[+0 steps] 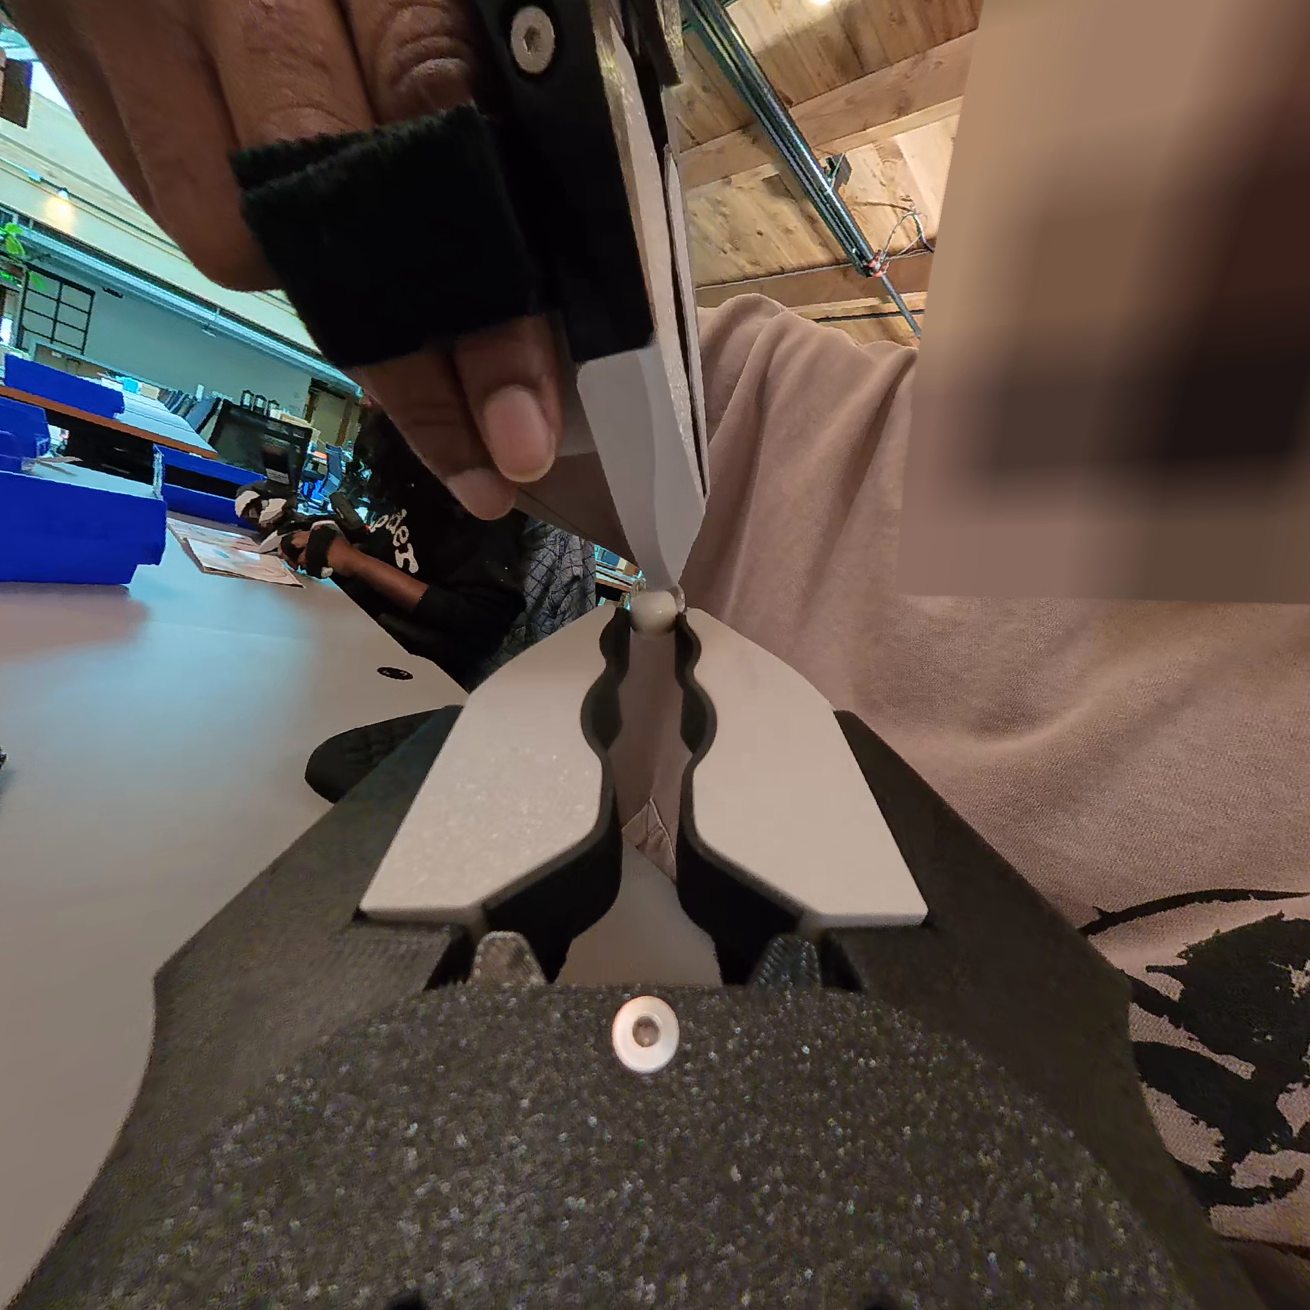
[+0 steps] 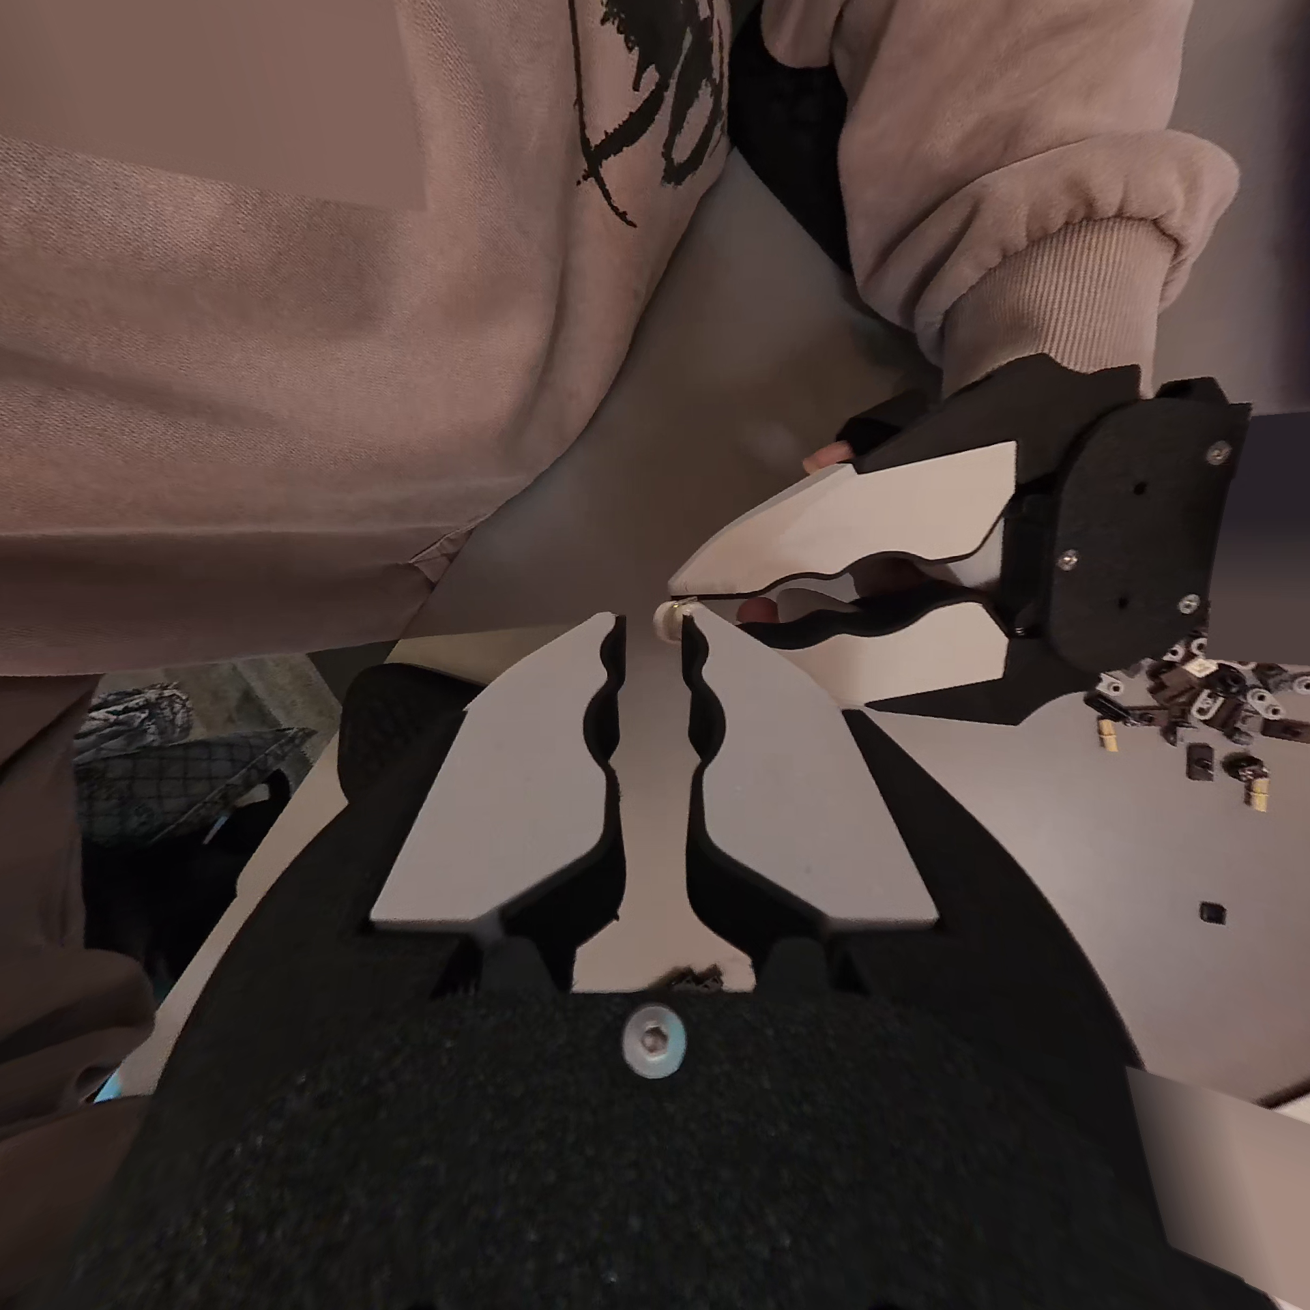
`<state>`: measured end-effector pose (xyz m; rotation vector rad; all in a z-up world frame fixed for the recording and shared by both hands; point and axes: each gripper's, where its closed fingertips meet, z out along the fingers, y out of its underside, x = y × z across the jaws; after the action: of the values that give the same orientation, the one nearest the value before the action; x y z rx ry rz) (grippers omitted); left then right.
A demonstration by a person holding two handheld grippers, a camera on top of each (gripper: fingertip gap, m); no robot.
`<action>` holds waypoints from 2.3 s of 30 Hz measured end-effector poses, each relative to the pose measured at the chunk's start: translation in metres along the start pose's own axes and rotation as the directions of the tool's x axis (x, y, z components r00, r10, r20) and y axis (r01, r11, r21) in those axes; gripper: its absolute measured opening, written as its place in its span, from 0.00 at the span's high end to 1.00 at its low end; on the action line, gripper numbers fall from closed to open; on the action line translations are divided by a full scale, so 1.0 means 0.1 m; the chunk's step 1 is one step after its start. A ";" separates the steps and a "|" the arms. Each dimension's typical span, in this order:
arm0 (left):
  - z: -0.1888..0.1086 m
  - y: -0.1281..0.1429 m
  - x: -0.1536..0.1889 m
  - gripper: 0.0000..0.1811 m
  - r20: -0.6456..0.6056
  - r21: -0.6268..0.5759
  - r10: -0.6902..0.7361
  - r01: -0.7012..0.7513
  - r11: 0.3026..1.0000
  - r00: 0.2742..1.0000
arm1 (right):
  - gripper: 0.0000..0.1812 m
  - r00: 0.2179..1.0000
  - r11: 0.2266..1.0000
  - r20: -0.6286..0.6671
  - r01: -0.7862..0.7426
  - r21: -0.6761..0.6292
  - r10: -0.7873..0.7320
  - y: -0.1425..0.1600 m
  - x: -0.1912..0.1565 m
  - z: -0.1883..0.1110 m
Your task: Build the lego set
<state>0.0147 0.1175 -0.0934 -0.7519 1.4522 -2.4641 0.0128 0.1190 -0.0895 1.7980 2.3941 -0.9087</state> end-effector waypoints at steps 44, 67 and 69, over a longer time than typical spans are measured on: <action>-0.14 -0.18 -0.46 0.93 0.480 -0.167 0.364 -0.325 0.931 0.798 | 0.93 0.732 0.826 -0.505 -0.138 0.547 0.457 0.35 0.31 -0.22; -0.17 -0.08 -0.63 0.93 0.547 -0.337 0.463 -0.323 0.884 0.697 | 0.94 0.732 0.891 -0.509 -0.363 0.272 0.454 0.58 0.30 -0.14; -0.17 -0.07 -0.64 0.93 0.553 -0.363 0.481 -0.322 0.874 0.681 | 0.94 0.734 0.892 -0.506 -0.374 0.254 0.452 0.59 0.29 -0.13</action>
<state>0.0618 0.1597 -0.1155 -1.0357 1.4379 -1.4964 0.0597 0.1609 -0.1143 2.8275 2.0264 -0.5532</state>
